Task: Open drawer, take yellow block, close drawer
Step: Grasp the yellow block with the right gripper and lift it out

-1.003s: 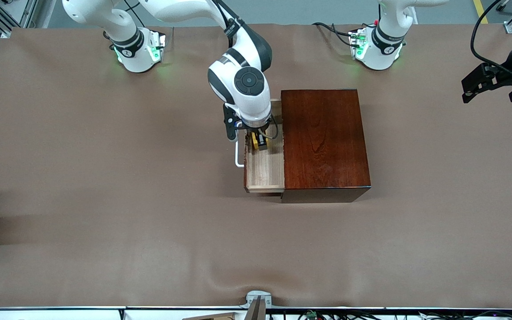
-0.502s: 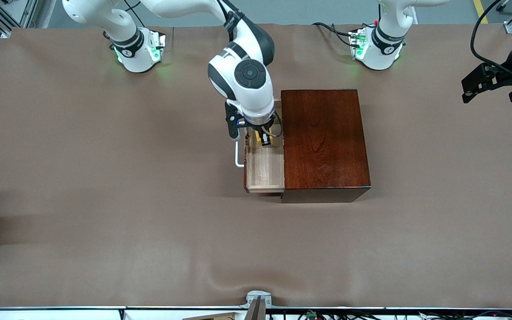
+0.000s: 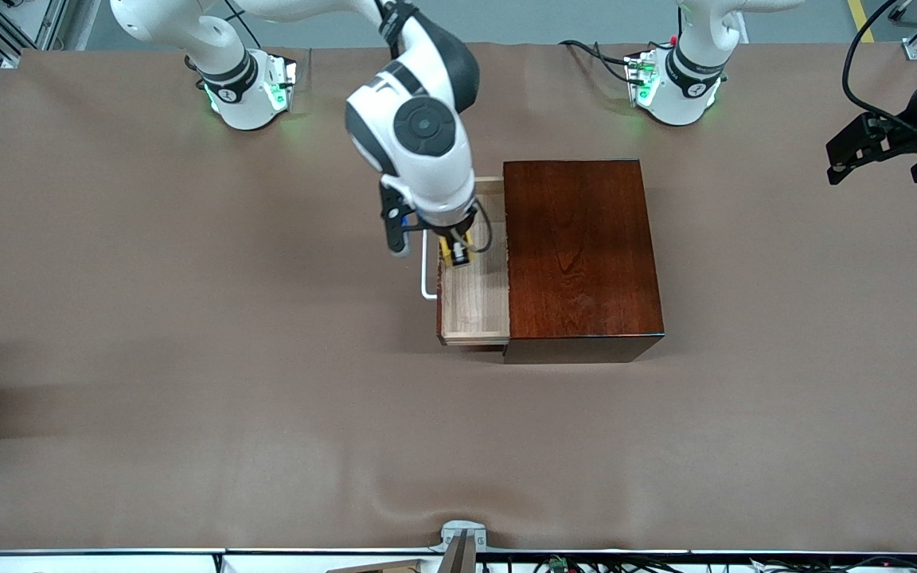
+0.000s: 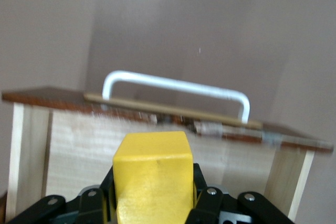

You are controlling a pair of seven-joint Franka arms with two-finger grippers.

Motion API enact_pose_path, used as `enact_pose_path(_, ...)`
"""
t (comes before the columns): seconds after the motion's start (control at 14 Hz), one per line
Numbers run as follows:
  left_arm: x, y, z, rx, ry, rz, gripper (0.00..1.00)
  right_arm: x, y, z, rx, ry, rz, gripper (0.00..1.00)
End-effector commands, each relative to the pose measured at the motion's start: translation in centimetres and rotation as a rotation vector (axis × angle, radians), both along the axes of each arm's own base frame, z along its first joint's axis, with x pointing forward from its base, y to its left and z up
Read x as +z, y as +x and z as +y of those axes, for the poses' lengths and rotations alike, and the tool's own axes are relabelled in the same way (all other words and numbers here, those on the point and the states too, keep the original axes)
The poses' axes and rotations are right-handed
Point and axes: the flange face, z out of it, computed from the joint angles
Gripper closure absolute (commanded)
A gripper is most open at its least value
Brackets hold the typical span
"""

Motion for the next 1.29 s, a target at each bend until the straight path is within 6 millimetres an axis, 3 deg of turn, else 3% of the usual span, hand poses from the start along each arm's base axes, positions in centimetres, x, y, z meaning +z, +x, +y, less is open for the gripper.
enact_pose_path(0.0,0.4,-0.5,0.0,-0.017,-0.016,-0.005,0.0,1.4,2.5,-3.9,0.069,0.01,0.014,1.0)
enact_pose_path(0.43,0.3,-0.5,-1.0,-0.031,-0.016,-0.004,0.0,1.5,7.2,-13.8,0.269,0.005,0.098,1.0)
enact_pose_path(0.72,0.3,-0.7,-2.3,-0.052,-0.015,-0.006,0.0,-1.0,9.9,-21.7,0.431,0.041,0.136,1.0)
enact_pose_path(0.93,0.3,-0.9,-3.7,-0.066,-0.014,-0.005,0.0,-2.4,10.7,-26.0,0.506,0.061,0.154,1.0)
enact_pose_path(1.08,0.2,-0.7,-4.4,-0.078,-0.014,-0.005,0.0,-2.1,10.8,-29.7,0.584,0.092,0.145,1.0)
enact_pose_path(1.22,0.1,-0.9,-5.4,-0.094,-0.015,-0.003,0.0,-2.5,10.5,-32.0,0.659,0.108,0.15,1.0)
